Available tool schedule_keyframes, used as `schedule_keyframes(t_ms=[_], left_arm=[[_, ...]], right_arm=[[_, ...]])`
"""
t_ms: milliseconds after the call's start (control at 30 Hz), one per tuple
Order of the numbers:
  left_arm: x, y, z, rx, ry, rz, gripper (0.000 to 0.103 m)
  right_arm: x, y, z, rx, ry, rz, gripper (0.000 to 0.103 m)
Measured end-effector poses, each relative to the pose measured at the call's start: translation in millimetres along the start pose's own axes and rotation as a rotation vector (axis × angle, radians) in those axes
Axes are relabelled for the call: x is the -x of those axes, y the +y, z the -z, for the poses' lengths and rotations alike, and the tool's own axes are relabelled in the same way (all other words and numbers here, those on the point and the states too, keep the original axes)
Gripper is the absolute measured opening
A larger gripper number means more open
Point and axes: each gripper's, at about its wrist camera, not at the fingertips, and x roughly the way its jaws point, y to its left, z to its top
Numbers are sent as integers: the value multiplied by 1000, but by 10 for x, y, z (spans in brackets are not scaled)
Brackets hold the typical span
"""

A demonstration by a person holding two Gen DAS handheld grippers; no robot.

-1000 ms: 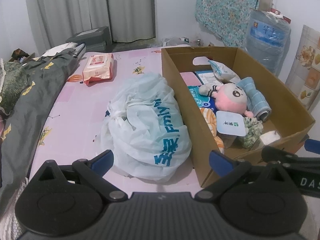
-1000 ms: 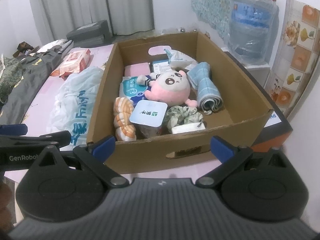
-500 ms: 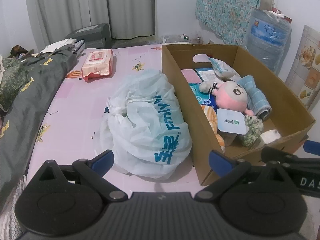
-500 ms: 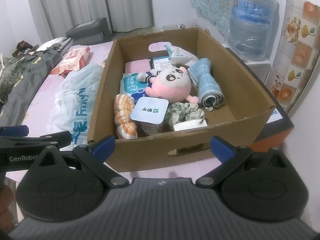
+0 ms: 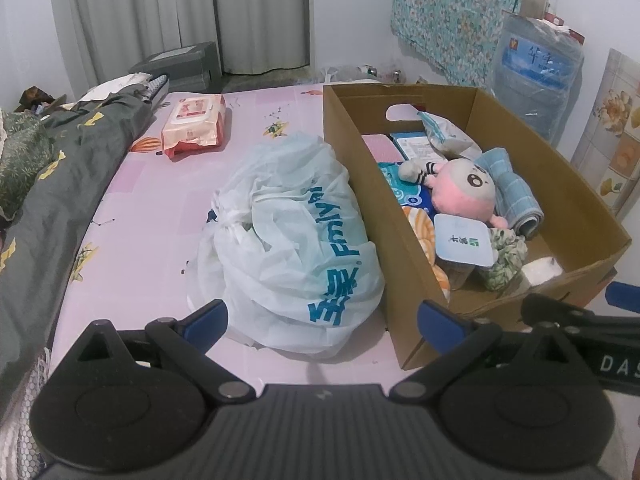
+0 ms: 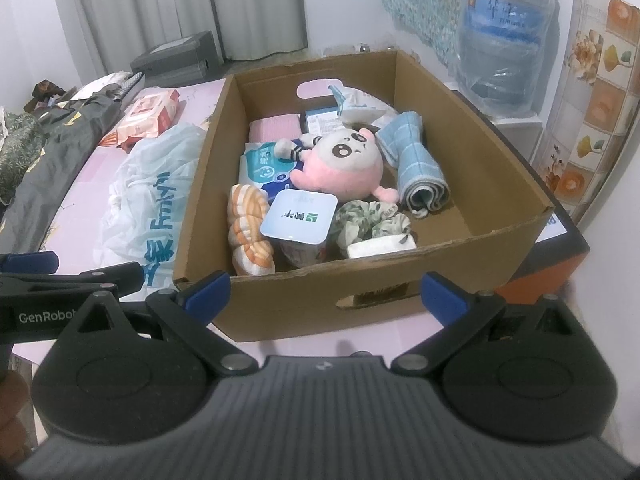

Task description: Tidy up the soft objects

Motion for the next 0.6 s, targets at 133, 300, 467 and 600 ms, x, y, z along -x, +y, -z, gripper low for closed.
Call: schedule_keyframes(t_ms=[133,300,467,600], left_arm=[[-4,1,1,1,1,0,101],[-15,0,7,2,5,2,101],[-19,1,7,3,8,3,101],[-31,9,8,5,10,5,101]], right_arm=[[-1,1,-2,1,0,0,102],[-18,-7,-6,1,6,-1,102],[-26,-3,-8,1,8,-1,102],[-27,1,-9,0,9,-1,102]])
